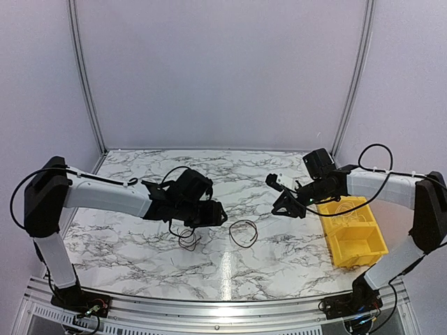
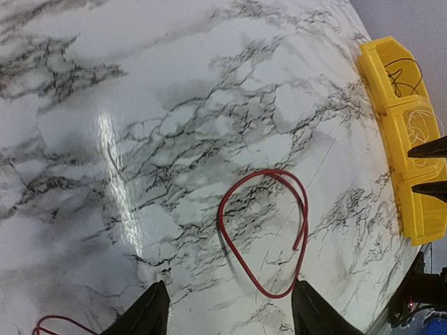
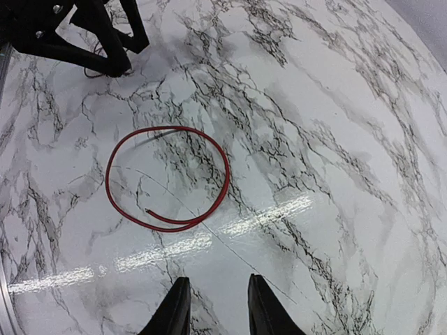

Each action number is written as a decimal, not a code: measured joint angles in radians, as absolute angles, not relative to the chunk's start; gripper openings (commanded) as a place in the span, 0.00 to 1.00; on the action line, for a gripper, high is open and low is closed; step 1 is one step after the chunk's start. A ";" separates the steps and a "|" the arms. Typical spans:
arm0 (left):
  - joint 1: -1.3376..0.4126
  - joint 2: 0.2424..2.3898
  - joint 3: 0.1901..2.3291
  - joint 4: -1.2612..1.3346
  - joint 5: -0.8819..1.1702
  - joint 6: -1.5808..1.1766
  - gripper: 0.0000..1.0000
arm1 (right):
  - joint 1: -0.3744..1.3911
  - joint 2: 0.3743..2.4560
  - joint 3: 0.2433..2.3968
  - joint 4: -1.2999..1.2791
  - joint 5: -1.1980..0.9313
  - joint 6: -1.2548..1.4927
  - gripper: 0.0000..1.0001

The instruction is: Untangle the cables

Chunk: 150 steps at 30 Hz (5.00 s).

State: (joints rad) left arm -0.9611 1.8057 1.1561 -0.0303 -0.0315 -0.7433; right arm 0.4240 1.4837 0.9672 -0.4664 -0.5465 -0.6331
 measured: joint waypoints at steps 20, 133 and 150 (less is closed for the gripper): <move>-0.962 2.053 1.258 0.068 0.210 -0.998 0.23 | 0.424 1.422 0.849 -0.294 -0.490 -0.621 0.31; -0.949 1.409 0.860 -0.309 -0.424 -0.537 0.54 | 0.535 1.390 1.031 -0.654 -0.393 -0.751 0.41; -0.887 1.517 0.629 0.143 -0.192 -0.579 0.39 | 0.547 1.484 0.886 -0.315 -0.518 -0.639 0.42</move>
